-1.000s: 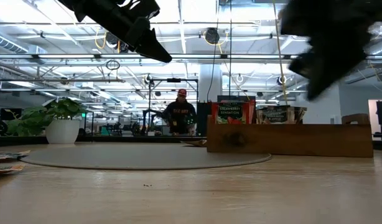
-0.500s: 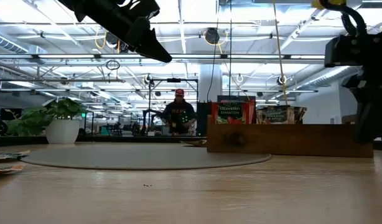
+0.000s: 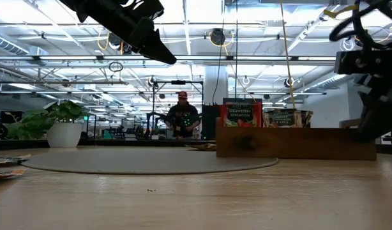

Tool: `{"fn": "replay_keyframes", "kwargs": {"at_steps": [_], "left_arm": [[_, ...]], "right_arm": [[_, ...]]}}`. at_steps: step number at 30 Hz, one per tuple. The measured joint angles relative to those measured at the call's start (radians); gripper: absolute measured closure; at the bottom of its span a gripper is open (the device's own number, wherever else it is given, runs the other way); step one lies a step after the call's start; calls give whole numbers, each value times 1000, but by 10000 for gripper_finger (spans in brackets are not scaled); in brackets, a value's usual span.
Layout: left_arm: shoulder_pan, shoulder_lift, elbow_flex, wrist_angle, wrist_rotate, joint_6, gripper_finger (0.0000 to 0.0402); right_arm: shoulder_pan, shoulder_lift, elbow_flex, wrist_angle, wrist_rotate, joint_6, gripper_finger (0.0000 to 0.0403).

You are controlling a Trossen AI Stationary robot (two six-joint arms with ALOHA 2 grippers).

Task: Pick & Place Tea
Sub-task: Adjust the wooden organizer on the table, then put the brown tea bag into the middle section of the wooden organizer

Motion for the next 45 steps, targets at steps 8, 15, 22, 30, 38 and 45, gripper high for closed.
{"fn": "replay_keyframes", "kwargs": {"at_steps": [8, 15, 22, 30, 38, 45], "left_arm": [[0, 0, 0, 0, 0, 0, 211], [0, 0, 0, 0, 0, 0, 211], [0, 0, 0, 97, 1, 42, 211], [-8, -6, 2, 266, 1, -77, 210], [93, 57, 1, 81, -57, -110, 211], [179, 223, 1, -15, 46, 171, 211]], "right_arm": [[-24, -4, -23, 38, 90, -25, 403], [5, -33, 79, 94, 176, -182, 403], [-4, -138, 78, 142, 527, -335, 403], [-65, -239, -34, 231, 627, -342, 403], [-128, -273, -216, 578, 738, -539, 403], [-153, -273, -298, 814, 742, -787, 403]]}}
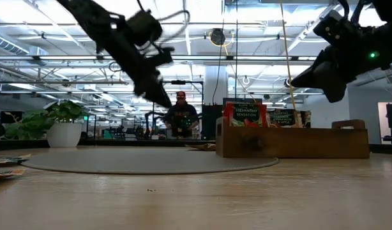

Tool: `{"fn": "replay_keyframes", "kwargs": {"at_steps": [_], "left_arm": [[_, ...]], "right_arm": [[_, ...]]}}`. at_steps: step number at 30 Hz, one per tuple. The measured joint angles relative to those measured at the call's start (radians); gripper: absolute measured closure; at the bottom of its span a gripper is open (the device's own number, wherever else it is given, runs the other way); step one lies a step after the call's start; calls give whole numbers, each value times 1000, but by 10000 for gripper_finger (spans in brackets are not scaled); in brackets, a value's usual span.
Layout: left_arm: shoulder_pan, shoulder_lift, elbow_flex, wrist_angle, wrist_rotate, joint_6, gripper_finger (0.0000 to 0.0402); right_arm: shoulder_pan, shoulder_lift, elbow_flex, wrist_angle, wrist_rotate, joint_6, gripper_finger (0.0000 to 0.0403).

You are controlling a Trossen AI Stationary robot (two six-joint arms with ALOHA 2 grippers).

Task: Pick & Place Tea
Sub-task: Put the brown tea bag into the middle section of the wooden organizer

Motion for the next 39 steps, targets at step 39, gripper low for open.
{"fn": "replay_keyframes", "kwargs": {"at_steps": [39], "left_arm": [[-78, 413, 188, 78, -106, 281, 211]], "right_arm": [[1, 0, -33, 57, -80, -5, 403]]}}
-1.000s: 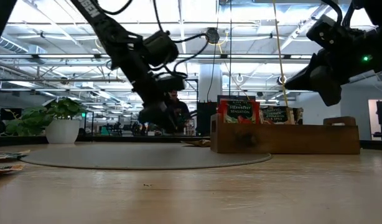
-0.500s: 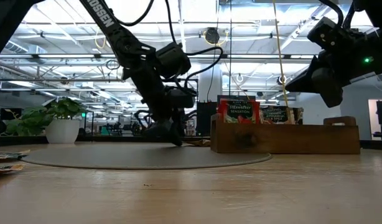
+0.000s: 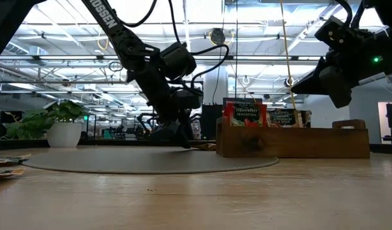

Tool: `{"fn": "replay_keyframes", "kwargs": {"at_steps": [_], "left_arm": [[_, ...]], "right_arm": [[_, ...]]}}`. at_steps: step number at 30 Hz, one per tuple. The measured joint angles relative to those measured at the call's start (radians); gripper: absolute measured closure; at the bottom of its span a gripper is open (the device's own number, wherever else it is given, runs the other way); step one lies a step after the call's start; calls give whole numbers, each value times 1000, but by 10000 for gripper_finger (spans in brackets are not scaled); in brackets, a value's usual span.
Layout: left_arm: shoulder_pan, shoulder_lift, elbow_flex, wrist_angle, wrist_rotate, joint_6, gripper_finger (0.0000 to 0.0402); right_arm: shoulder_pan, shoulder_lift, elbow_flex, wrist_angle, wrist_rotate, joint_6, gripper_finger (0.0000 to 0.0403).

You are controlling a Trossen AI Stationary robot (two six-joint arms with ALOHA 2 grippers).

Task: Pick & Place Tea
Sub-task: Put the brown tea bag into the middle section of the wooden organizer

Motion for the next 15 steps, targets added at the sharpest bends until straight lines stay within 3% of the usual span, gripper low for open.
{"fn": "replay_keyframes", "kwargs": {"at_steps": [6, 11, 15], "left_arm": [[21, 0, -1, -15, 4, -28, 211], [44, 0, -1, -21, 70, -40, 213], [53, 0, -1, -14, 108, -49, 245]], "right_arm": [[0, 0, 0, 4, 0, 0, 403], [0, 0, 0, 4, 0, 1, 403], [0, 0, 0, 4, 0, 3, 403]]}}
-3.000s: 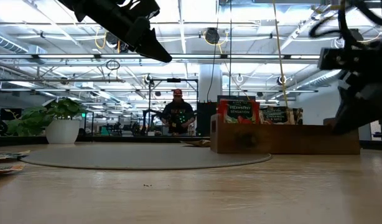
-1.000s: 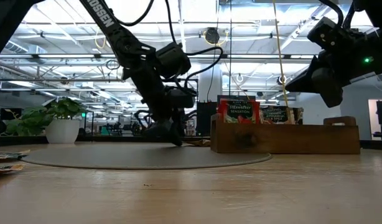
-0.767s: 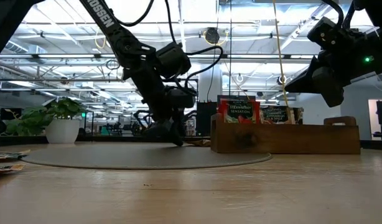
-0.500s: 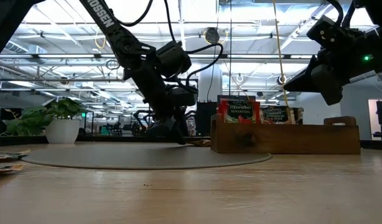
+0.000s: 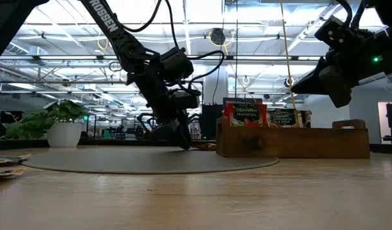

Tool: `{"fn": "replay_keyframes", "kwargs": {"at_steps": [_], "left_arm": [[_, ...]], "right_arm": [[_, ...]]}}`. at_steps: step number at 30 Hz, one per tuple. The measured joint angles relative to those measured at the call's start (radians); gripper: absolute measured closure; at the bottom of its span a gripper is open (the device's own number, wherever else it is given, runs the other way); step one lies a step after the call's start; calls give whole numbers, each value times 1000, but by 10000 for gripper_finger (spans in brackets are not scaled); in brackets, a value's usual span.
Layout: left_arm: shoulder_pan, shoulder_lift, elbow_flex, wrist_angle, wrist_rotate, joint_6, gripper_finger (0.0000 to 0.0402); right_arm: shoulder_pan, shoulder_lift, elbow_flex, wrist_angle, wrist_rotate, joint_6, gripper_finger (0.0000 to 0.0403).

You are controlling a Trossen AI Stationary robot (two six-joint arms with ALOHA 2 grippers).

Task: Pick & Place Tea
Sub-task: Put the brown tea bag into the middle section of the wooden organizer

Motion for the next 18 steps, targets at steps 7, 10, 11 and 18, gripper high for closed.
{"fn": "replay_keyframes", "kwargs": {"at_steps": [7, 10, 11, 18], "left_arm": [[11, 1, 0, 14, 53, 0, 347], [11, 1, 0, 15, 53, -1, 391], [11, 1, 0, 15, 49, -4, 394], [-27, 0, 0, 3, -154, 36, 399]], "right_arm": [[0, 0, 0, 0, 0, 0, 403], [0, 0, 0, 0, 0, 0, 403], [0, 0, 0, 0, 0, 0, 403], [0, 0, 0, 0, 0, 0, 403]]}}
